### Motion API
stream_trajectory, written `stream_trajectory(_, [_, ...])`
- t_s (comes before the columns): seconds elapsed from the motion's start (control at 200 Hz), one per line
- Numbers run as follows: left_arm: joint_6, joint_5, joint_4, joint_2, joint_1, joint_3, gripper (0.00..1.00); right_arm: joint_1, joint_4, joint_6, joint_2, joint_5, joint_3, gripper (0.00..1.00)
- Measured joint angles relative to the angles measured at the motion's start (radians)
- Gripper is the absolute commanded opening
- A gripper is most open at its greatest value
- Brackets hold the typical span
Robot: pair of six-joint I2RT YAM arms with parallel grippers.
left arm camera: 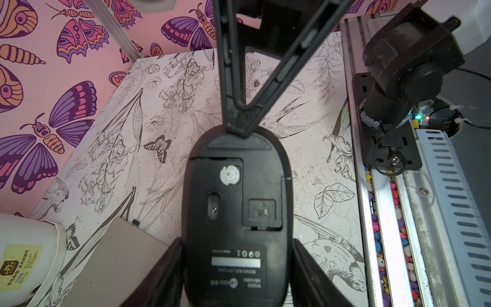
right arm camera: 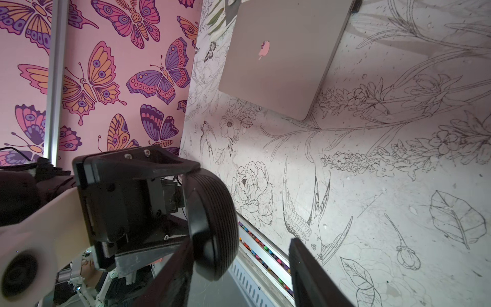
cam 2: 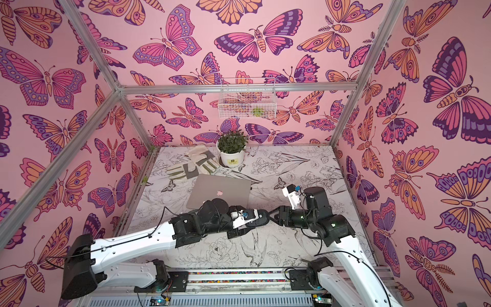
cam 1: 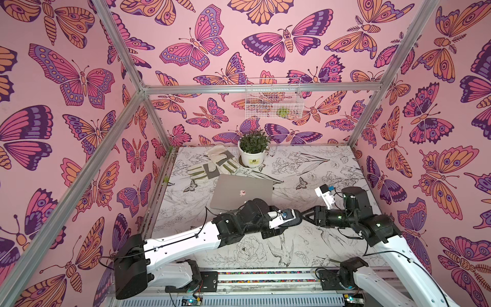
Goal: Insert the wireless mouse receiver into the laptop
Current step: Close the lid on the mouse, then place the mouse at the center of the board.
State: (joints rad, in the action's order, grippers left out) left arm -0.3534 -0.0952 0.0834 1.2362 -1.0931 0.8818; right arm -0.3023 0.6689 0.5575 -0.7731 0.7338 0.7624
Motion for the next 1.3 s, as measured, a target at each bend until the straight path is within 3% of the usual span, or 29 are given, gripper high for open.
stream_trajectory(0.32, [0.003,0.006,-0.013,0.0,0.0,0.0,0.33,0.001,-0.01,0.007,0.016,0.004,0.0,0.68])
stream_trajectory(0.781, [0.007,0.006,-0.032,0.0,0.0,-0.009,0.33,0.002,-0.067,0.011,-0.001,0.07,0.024,0.75])
stream_trajectory(1.297, [0.022,0.006,-0.057,0.0,0.0,-0.009,0.33,0.002,-0.29,0.12,-0.046,0.185,-0.1,0.52])
